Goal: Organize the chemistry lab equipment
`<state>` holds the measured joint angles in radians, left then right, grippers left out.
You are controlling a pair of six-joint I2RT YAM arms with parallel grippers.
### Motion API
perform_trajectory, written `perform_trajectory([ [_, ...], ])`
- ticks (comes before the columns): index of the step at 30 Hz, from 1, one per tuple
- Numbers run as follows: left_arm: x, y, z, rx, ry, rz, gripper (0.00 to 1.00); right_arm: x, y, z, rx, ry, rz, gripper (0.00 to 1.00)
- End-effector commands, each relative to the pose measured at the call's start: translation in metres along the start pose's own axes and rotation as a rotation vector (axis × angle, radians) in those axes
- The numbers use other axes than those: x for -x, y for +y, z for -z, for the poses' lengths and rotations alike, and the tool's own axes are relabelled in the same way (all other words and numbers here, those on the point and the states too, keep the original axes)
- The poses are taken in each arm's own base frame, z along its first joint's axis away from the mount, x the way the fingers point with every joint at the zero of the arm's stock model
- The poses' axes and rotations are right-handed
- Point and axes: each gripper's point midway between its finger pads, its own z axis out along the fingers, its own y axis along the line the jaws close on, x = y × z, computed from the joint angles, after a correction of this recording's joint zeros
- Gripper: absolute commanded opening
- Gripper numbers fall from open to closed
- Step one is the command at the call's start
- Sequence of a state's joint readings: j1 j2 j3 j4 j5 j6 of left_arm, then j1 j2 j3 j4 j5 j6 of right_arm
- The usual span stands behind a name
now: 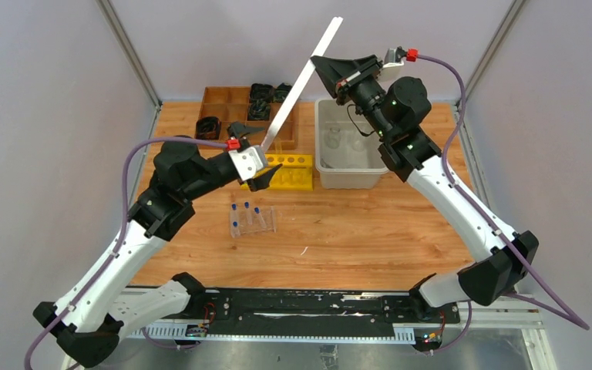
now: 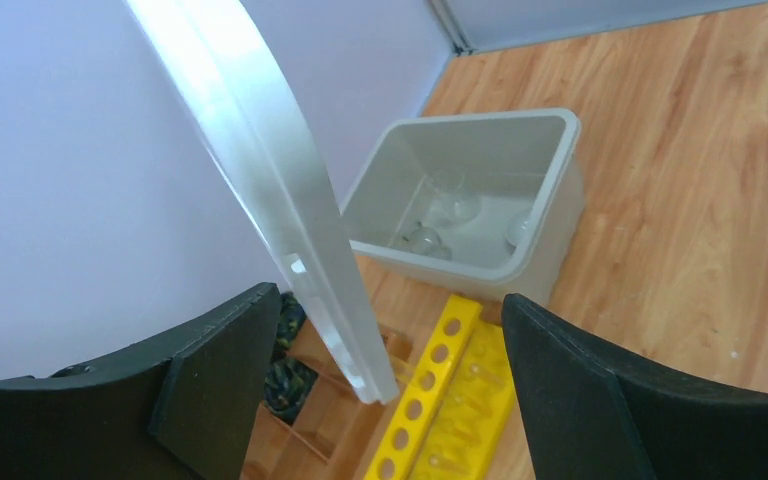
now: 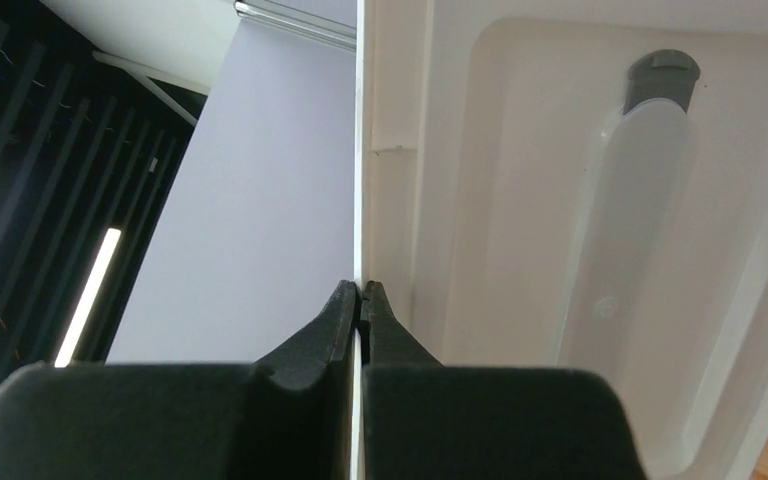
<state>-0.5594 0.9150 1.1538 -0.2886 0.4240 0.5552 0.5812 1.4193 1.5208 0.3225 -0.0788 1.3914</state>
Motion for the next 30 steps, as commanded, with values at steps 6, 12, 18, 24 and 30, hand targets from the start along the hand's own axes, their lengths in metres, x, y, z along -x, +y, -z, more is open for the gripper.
perform_trajectory([
  [6,0.019,0.048,-0.017,0.276,-0.026,-0.181,0.80,0.034,0.080,0.043,0.180,-0.087,-0.055,0.00],
  [12,0.015,0.024,-0.025,0.214,-0.024,-0.136,0.73,0.032,0.078,0.050,0.200,-0.071,-0.105,0.00],
  [18,0.024,0.023,-0.031,0.205,-0.041,-0.082,0.66,0.030,0.077,0.054,0.225,-0.062,-0.131,0.00],
  [24,0.025,0.023,-0.041,0.187,-0.042,-0.093,0.55,0.027,0.078,0.053,0.237,-0.044,-0.140,0.00],
  [30,0.017,0.051,-0.041,0.324,0.017,-0.210,0.08,0.017,0.060,0.054,0.144,0.001,-0.087,0.09],
])
